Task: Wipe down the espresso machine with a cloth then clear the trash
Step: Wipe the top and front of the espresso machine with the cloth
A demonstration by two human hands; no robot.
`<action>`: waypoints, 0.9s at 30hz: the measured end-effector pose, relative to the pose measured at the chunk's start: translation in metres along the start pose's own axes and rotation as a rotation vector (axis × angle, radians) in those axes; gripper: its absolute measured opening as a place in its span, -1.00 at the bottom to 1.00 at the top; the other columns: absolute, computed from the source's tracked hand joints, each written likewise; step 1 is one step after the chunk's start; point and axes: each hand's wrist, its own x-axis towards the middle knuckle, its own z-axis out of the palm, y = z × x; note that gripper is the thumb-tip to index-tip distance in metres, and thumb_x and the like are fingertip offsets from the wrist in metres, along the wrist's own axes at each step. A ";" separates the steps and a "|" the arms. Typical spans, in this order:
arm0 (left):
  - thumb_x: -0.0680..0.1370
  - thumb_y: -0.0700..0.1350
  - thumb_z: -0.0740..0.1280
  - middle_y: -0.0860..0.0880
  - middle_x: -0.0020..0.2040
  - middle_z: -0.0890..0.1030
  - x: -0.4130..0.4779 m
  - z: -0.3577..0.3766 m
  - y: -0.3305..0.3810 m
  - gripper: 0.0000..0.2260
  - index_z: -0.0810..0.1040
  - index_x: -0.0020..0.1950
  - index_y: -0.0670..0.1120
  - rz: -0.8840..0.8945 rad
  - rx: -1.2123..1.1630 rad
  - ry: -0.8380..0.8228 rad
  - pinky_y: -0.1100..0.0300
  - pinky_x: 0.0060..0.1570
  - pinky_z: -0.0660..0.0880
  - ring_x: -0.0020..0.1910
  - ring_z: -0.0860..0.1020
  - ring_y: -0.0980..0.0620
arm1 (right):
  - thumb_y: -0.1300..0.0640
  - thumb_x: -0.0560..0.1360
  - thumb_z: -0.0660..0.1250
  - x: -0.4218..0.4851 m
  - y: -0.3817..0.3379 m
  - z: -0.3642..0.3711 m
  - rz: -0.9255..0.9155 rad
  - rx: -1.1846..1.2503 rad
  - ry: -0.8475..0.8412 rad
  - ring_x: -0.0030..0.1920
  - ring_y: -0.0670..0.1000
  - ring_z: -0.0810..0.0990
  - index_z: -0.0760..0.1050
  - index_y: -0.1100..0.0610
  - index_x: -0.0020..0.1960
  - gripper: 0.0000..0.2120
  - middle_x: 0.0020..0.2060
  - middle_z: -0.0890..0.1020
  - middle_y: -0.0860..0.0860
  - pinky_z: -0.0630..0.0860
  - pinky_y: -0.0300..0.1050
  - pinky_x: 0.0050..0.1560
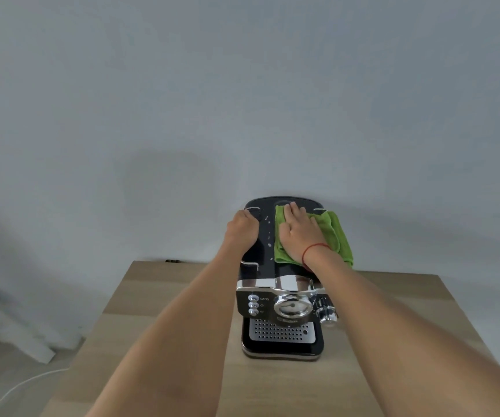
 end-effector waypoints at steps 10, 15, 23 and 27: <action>0.66 -0.04 -0.08 -0.26 0.37 0.41 -0.017 -0.003 0.008 -0.57 0.33 0.41 -0.22 -0.045 0.042 -0.010 0.01 0.31 0.29 0.34 0.38 -0.25 | 0.10 0.61 0.00 -0.037 -0.001 0.005 0.012 0.120 0.226 0.43 0.09 0.31 0.28 0.18 0.44 -0.56 0.43 0.32 0.08 0.23 0.05 0.47; 0.63 -0.06 -0.06 -0.25 0.38 0.39 -0.004 -0.003 0.012 -0.57 0.32 0.42 -0.21 -0.068 0.004 -0.026 0.00 0.29 0.29 0.34 0.37 -0.23 | 0.16 0.64 -0.04 -0.015 0.000 0.002 -0.053 0.120 0.134 0.50 0.10 0.19 0.25 0.17 0.47 -0.58 0.50 0.23 0.10 0.16 0.04 0.50; 0.62 -0.12 -0.05 -0.23 0.33 0.42 0.014 0.004 0.006 -0.62 0.38 0.33 -0.21 -0.048 -0.008 -0.016 0.04 0.22 0.29 0.30 0.39 -0.22 | 0.20 0.63 0.01 0.031 -0.004 -0.017 0.011 0.294 0.133 0.34 0.10 0.43 0.33 0.17 0.41 -0.62 0.39 0.39 0.10 0.34 -0.10 0.34; 0.63 -0.15 -0.05 -0.22 0.31 0.43 0.016 0.007 0.003 -0.64 0.39 0.31 -0.22 -0.049 -0.025 -0.018 0.05 0.18 0.29 0.28 0.39 -0.21 | 0.17 0.62 0.00 0.054 -0.003 -0.014 0.022 0.262 0.116 0.36 0.09 0.42 0.33 0.15 0.44 -0.59 0.39 0.42 0.10 0.34 -0.06 0.38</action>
